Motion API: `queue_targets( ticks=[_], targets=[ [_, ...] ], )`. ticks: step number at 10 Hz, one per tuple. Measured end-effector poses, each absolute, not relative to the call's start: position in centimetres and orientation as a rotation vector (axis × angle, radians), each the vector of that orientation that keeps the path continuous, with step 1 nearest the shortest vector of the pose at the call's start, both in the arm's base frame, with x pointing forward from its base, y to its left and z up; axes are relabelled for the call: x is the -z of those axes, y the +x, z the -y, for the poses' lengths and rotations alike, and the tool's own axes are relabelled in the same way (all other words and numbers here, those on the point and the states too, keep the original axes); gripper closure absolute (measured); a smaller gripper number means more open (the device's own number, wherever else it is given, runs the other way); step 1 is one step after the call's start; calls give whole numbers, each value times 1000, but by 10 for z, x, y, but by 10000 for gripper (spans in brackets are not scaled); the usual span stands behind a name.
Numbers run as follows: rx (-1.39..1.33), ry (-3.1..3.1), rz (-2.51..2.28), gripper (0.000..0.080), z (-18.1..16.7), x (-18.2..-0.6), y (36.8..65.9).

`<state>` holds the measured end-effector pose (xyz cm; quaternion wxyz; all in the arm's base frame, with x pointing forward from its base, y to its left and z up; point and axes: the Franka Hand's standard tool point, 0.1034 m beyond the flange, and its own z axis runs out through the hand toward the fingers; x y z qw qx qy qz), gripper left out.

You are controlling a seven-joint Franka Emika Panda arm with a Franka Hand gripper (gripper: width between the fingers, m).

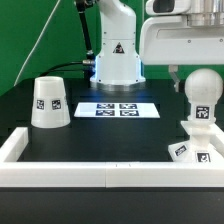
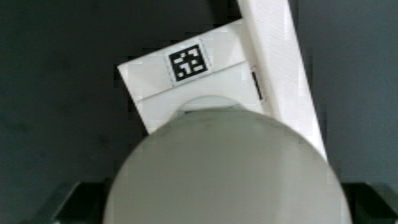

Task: Assemble lamp

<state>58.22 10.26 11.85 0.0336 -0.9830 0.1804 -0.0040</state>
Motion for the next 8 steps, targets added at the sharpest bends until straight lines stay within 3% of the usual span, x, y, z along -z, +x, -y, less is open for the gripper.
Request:
queue_targets(
  ticks=[8],
  targets=[
    [-75, -2643, -1477, 220, -109, -119, 580]
  ],
)
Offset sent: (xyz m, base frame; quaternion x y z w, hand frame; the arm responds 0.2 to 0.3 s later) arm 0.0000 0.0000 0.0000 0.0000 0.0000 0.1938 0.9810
